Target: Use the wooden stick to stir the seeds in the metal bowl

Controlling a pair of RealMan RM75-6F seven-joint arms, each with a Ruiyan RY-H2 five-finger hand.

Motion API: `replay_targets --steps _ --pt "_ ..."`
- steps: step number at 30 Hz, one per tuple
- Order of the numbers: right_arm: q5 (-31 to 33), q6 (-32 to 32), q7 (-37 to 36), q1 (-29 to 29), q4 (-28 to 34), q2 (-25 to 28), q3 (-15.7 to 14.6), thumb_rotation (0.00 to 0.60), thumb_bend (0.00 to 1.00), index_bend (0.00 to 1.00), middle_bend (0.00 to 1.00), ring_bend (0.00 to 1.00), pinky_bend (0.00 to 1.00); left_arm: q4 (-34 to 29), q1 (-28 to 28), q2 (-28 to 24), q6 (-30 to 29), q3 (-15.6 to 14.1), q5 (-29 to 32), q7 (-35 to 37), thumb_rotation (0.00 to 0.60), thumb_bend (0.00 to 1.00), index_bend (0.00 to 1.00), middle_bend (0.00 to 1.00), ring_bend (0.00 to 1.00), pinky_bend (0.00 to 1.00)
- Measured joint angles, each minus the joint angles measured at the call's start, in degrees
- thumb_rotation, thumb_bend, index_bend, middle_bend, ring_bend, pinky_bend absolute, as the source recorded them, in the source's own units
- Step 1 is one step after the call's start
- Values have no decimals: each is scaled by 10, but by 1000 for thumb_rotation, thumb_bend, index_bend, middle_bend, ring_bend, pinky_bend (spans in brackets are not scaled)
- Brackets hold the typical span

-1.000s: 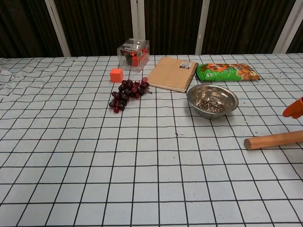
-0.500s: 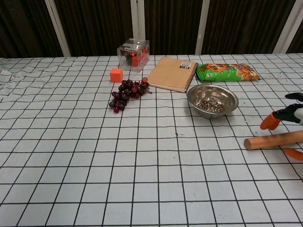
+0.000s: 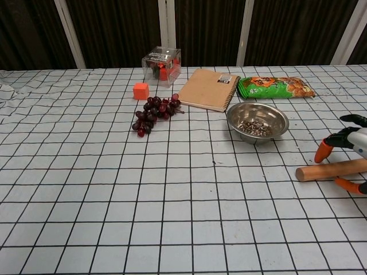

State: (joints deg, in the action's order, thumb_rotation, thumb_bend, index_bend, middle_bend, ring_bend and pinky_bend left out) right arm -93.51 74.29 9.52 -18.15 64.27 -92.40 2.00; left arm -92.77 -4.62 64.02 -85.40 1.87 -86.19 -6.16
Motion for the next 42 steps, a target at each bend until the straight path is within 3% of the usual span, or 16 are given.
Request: replay_targets --steps 23,36,42 --pt "10 -3 5 -11 -18 -24 -6 600 363 496 448 316 0 -1 0 -1 1 0 2 3 600 65 0 0 0 0" --pt "7 5 0 -14 -21 -30 -10 600 363 632 551 425 0 -1 -1 -2 2 0 3 3 600 65 0 0 0 0" --pt "-2 15 -9 -16 -21 -28 -14 600 417 669 575 453 0 -1 -1 -2 1 1 3 5 600 65 0 0 0 0"
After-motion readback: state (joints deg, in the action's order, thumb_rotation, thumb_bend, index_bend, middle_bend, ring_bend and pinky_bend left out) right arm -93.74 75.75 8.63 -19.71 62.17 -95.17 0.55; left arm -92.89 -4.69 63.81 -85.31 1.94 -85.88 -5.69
